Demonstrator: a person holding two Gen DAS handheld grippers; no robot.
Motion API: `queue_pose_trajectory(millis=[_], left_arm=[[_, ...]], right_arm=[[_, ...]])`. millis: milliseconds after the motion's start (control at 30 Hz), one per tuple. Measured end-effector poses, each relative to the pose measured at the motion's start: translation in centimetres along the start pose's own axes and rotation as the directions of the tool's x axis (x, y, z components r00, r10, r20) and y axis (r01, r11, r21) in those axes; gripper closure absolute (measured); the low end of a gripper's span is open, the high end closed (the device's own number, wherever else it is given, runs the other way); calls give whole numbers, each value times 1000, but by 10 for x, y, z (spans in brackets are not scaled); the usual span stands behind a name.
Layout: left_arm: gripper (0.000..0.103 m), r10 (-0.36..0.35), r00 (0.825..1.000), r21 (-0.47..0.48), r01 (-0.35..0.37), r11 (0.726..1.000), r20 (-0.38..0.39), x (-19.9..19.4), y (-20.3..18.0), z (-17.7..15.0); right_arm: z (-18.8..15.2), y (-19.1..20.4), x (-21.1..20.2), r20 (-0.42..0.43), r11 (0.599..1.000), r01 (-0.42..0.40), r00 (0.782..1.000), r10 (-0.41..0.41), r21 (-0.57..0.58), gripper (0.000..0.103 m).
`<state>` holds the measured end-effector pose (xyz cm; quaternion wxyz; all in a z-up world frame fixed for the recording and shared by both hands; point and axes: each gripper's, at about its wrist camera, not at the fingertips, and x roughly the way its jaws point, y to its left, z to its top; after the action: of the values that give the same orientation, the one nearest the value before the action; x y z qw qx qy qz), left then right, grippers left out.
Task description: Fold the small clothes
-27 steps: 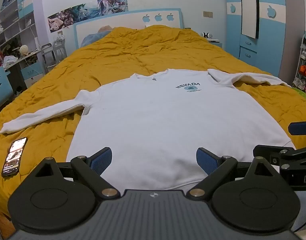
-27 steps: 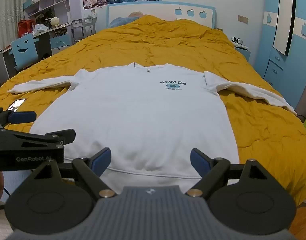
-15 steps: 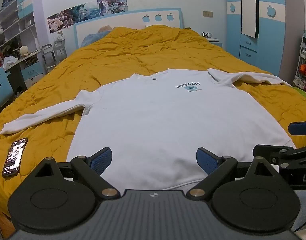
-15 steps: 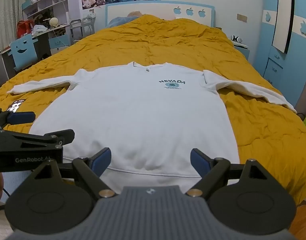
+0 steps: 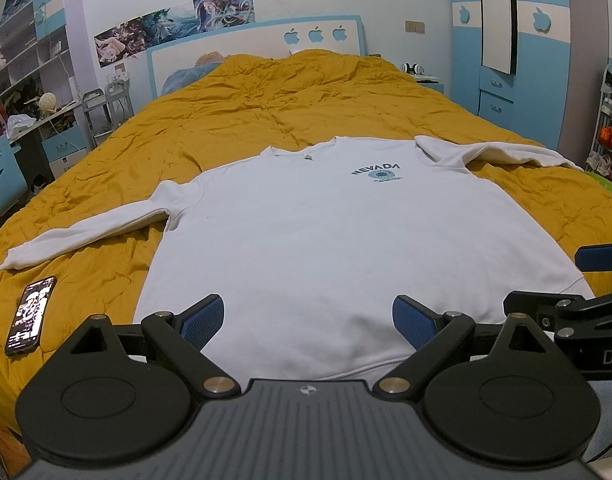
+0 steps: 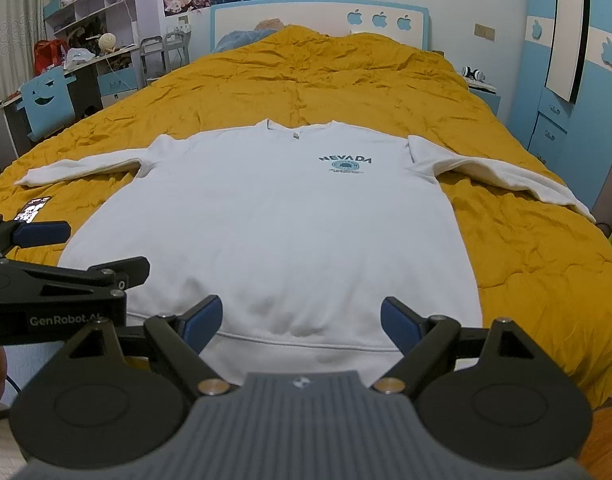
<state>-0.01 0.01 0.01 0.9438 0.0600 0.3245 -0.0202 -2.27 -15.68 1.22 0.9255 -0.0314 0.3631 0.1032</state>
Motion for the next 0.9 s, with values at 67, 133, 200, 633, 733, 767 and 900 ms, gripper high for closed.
queue_pose_trajectory(millis=[67,133,200,633,733,767,900], left_arm=[[0,1,1000,0,-1,1000,0,0,0,0],[0,1,1000,0,-1,1000,-1,0,0,0],[0,2,1000,1,-2,1000,0,0,0,0],[0,11,1000,-3,-11,1000,-2,-3,4,-1],[0,12,1000,-4,-12,1000,-3,-4,5,3],[0,12,1000,-3,-12,1000,-2,-4,5,3],[0,10,1000,0,-10,1000,-1,-4,6,0]], right_arm=[[0,0,0,0,1000,0,1000,0,0,21],[0,0,0,-1,1000,0,1000,0,1,21],[0,0,0,-1,1000,0,1000,0,1,21],[0,0,0,-2,1000,-1,1000,1,2,21],[0,0,0,-3,1000,-1,1000,1,1,21],[0,0,0,-3,1000,-1,1000,1,2,21],[0,0,1,-4,1000,0,1000,0,2,21]])
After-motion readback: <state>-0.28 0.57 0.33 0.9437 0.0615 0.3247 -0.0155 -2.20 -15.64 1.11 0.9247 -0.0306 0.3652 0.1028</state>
